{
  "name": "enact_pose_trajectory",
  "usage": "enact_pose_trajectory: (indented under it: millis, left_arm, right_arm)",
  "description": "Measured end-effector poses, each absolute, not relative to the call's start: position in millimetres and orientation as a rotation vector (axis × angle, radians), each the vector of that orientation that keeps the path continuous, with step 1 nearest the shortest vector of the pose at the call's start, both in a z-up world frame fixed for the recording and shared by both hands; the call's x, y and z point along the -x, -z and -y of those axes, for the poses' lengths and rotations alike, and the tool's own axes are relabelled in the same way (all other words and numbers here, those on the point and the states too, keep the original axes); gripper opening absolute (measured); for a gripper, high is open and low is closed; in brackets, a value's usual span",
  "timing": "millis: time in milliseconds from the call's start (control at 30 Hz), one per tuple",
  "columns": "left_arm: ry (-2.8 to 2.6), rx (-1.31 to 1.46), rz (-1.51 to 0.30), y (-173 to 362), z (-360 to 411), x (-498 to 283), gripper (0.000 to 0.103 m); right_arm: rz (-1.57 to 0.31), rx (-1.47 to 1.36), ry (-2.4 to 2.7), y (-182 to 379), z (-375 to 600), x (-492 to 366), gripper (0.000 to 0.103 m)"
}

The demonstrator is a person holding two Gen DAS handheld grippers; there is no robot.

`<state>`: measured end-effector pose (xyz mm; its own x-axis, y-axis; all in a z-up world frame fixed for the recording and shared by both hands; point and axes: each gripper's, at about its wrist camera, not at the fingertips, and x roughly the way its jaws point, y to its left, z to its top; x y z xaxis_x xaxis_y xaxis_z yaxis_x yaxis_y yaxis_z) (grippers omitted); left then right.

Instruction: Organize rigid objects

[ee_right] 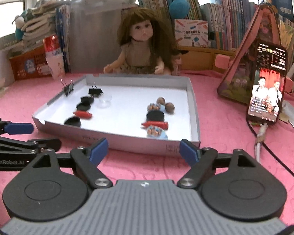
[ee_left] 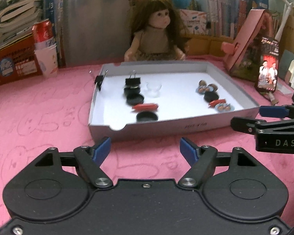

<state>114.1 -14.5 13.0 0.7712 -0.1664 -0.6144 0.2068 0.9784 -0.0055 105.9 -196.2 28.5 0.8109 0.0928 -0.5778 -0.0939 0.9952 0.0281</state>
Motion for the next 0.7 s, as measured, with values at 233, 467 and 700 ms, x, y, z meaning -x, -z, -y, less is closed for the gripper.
enact_pose_trajectory:
  millis: [233,467,700]
  left_arm:
    - [0.145,-0.081,-0.666,7,10,-119,0.080]
    - [0.140,-0.042,-0.664,11,3,-123,0.088]
    - [0.140,-0.037,-0.683,13,3,-128,0.102]
  right_arm:
    - [-0.671,0.003,-0.085,-7,192,-106,0.091]
    - [-0.709,0.020,-0.056,1,188,-113,0.103]
    - [-0.716,0.032,-0.049,3,186,-113,0.103]
